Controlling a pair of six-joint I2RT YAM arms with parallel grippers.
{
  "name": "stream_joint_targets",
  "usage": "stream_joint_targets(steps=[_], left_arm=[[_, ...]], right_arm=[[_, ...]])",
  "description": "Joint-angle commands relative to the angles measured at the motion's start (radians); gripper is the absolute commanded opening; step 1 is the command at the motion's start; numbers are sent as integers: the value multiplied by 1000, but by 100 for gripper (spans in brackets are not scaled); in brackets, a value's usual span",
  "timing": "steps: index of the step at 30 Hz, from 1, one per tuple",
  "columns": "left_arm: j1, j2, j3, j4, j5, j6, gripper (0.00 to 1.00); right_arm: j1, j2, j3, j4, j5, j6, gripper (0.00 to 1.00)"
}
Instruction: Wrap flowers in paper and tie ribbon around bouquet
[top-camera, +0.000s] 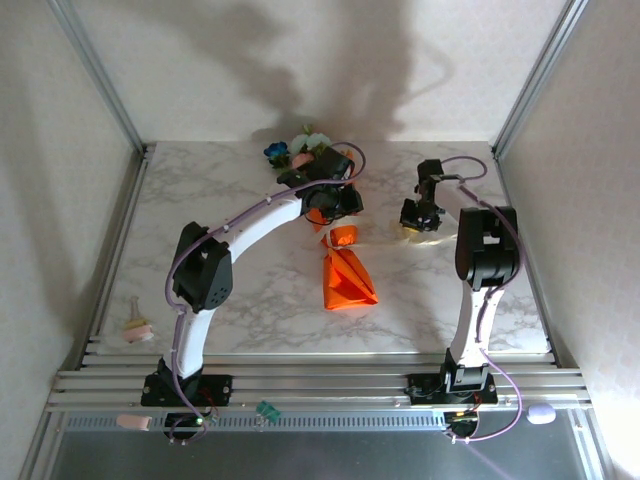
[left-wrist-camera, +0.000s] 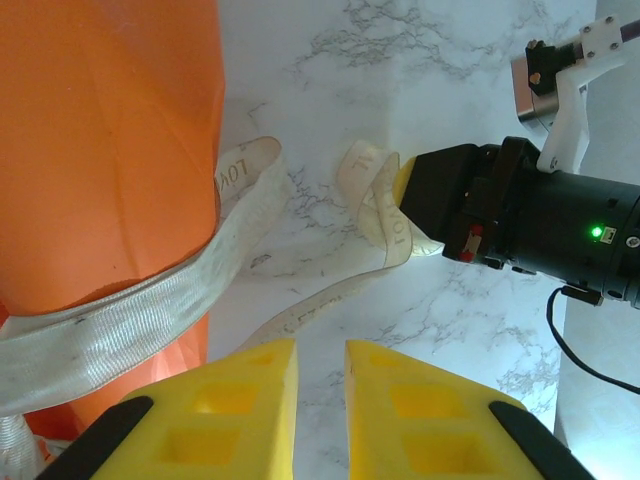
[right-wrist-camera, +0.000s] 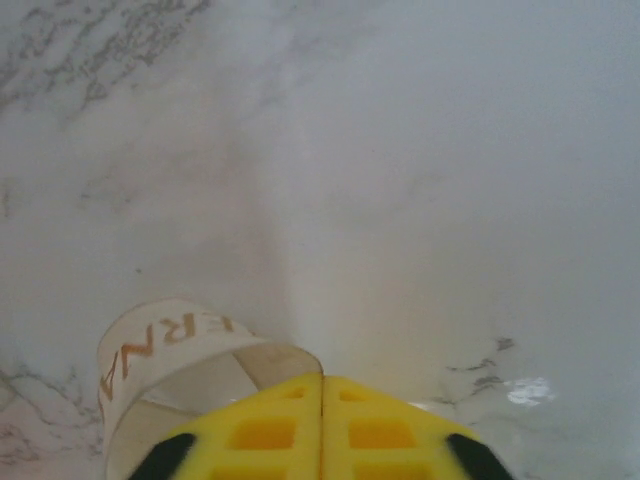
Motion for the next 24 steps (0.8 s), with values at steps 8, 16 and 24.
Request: stream_joint_targets(steps=[8,16,24], left_arm=[[22,-34,30,3,49,-71,18],[33,-73,3,48,112,-172,33],[86,-185,-116,127,99,-164,37]], right_arm=[[99,-403,-241,141,215,14,0],[309,-751,-374,106,298,53,0],[562,-868,-351,-40,444,180,0]])
